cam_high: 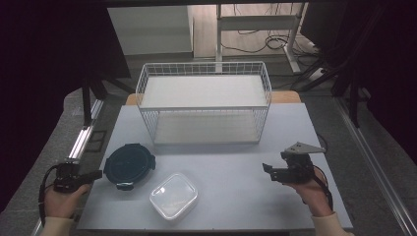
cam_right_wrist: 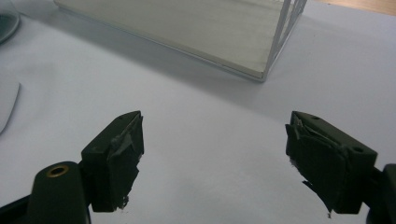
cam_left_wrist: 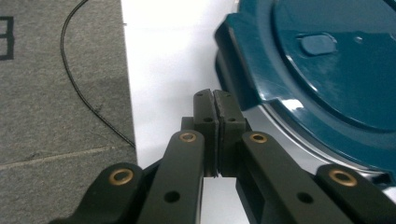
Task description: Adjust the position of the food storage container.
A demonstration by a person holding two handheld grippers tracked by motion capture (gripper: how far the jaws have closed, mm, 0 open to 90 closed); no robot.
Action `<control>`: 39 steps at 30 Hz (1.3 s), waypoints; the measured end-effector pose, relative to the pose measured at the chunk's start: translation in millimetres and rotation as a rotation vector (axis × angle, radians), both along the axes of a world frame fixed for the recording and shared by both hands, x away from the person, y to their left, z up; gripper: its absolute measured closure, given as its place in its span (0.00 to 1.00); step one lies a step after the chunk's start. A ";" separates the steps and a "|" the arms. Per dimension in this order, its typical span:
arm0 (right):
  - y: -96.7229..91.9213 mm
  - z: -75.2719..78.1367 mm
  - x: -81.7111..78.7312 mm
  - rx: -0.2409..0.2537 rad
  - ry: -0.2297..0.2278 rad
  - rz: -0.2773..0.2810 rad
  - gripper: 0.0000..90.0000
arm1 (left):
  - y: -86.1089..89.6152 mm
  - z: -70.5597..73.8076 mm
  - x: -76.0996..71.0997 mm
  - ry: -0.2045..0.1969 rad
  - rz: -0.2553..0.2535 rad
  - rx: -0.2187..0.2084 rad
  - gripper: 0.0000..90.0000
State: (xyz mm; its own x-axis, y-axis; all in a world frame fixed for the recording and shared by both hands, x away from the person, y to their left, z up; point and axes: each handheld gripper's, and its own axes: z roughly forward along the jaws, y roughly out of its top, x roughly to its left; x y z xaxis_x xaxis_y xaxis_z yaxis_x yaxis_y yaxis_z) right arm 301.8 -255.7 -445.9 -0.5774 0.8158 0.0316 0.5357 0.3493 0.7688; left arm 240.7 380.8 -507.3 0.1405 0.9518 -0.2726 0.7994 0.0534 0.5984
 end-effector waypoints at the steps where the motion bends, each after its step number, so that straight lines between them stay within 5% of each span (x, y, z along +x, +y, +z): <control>1: 0.1 0.0 0.1 0.001 0.000 -0.001 0.21 | 0.1 -0.9 0.5 0.001 0.001 -0.005 1.00; 24: 3.1 -2.7 1.0 -0.014 0.007 0.001 0.21 | -7.6 -2.5 12.2 -0.006 -0.008 -0.035 1.00; 39: 4.0 -3.2 0.4 -0.014 0.012 0.004 0.21 | -31.7 -0.5 16.5 0.002 -0.054 -0.033 1.00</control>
State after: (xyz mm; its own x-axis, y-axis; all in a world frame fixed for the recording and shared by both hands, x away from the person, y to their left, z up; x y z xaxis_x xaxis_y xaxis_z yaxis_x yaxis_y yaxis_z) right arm 302.2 -251.7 -449.1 -0.5805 0.8138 0.0271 0.5434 0.3623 0.7573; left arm 257.2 349.0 -507.8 0.1908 0.9333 -0.3043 0.8030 0.0299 0.5953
